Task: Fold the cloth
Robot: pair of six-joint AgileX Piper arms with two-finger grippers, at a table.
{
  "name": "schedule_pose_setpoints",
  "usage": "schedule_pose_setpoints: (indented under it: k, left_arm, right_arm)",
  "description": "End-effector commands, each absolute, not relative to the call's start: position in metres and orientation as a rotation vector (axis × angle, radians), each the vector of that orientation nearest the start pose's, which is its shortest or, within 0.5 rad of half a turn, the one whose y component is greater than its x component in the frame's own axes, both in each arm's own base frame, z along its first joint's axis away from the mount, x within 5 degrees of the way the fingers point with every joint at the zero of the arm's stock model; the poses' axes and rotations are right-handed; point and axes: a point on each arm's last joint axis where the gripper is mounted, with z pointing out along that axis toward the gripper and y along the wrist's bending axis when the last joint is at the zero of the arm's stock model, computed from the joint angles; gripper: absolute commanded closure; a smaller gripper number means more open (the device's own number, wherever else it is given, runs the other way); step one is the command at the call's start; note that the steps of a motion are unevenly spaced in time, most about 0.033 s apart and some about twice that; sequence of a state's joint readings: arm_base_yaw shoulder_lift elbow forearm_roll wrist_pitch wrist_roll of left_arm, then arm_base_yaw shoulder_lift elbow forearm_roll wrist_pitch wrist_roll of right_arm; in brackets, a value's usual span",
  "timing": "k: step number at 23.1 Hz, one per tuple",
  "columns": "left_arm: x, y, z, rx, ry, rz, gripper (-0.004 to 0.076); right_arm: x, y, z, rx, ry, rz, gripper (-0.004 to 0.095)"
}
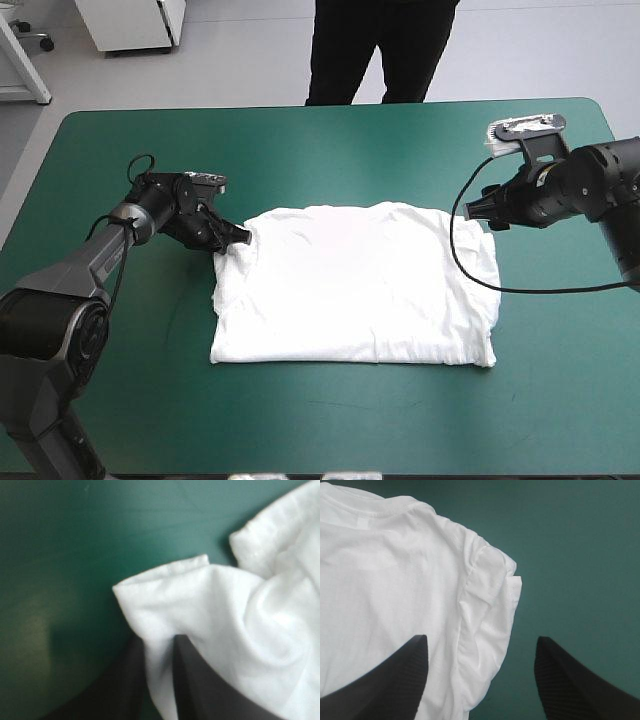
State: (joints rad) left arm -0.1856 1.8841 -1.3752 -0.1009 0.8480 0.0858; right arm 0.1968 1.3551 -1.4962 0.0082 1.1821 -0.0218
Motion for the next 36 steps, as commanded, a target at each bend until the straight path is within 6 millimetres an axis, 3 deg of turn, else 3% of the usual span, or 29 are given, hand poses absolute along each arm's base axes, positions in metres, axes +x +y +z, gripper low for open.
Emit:
schedule_pose_setpoints:
  k: [1, 6, 8, 10, 16, 23, 25, 27, 29, 30, 31, 32, 33, 36]
  left_arm:
    - [0.382, -0.082, 0.220, 0.273, 2.788, -0.192, 0.0733]
    - [0.379, -0.092, 0.274, 0.316, 2.711, -0.222, 0.0733]
    - [0.373, -0.104, 0.292, 0.364, 2.686, -0.243, 0.0733]
    - [0.362, -0.128, 0.307, 0.450, 2.653, -0.276, 0.0733]
    - [0.349, -0.181, 0.293, 0.621, 2.641, -0.327, 0.0733]
    - [0.361, -0.195, 0.248, 0.644, 2.748, -0.348, 0.0732]
    - [0.361, -0.198, 0.241, 0.703, 2.752, -0.387, 0.0696]
    - [0.359, -0.201, 0.247, 0.734, 2.763, -0.429, 0.0582]
    - [0.352, -0.199, 0.266, 0.776, 2.766, -0.445, 0.0407]
    - [0.348, -0.197, 0.287, 0.775, 2.719, -0.455, 0.0289]
    - [0.344, -0.195, 0.301, 0.766, 2.685, -0.461, 0.0249]
    - [0.335, -0.192, 0.329, 0.758, 2.615, -0.479, 0.0217]
    - [0.322, -0.186, 0.359, 0.750, 2.535, -0.502, 0.0217]
    - [0.296, -0.175, 0.408, 0.735, 2.394, -0.537, 0.0217]
  right_arm:
    - [0.258, 0.052, 0.432, -0.274, 2.403, 0.093, 0.0327]
    - [0.257, 0.051, 0.431, -0.278, 2.410, 0.091, 0.0327]
    - [0.258, 0.052, 0.431, -0.281, 2.411, 0.090, 0.0327]
    - [0.258, 0.052, 0.431, -0.286, 2.413, 0.088, 0.0327]
    - [0.257, 0.051, 0.430, -0.288, 2.423, 0.087, 0.0327]
    - [0.257, 0.051, 0.430, -0.288, 2.422, 0.082, 0.0327]
    - [0.257, 0.049, 0.429, -0.290, 2.423, 0.054, 0.0327]
    - [0.260, 0.046, 0.427, -0.263, 2.436, 0.011, 0.0327]
    - [0.264, 0.045, 0.420, -0.245, 2.471, -0.011, 0.0325]
    - [0.270, 0.045, 0.408, -0.243, 2.508, -0.034, 0.0325]
    - [0.273, 0.044, 0.399, -0.250, 2.539, -0.057, 0.0324]
    - [0.278, 0.045, 0.377, -0.249, 2.598, -0.069, 0.0324]
    - [0.284, 0.046, 0.355, -0.261, 2.622, -0.071, 0.0324]
    - [0.289, 0.048, 0.313, -0.273, 2.654, -0.066, 0.0325]
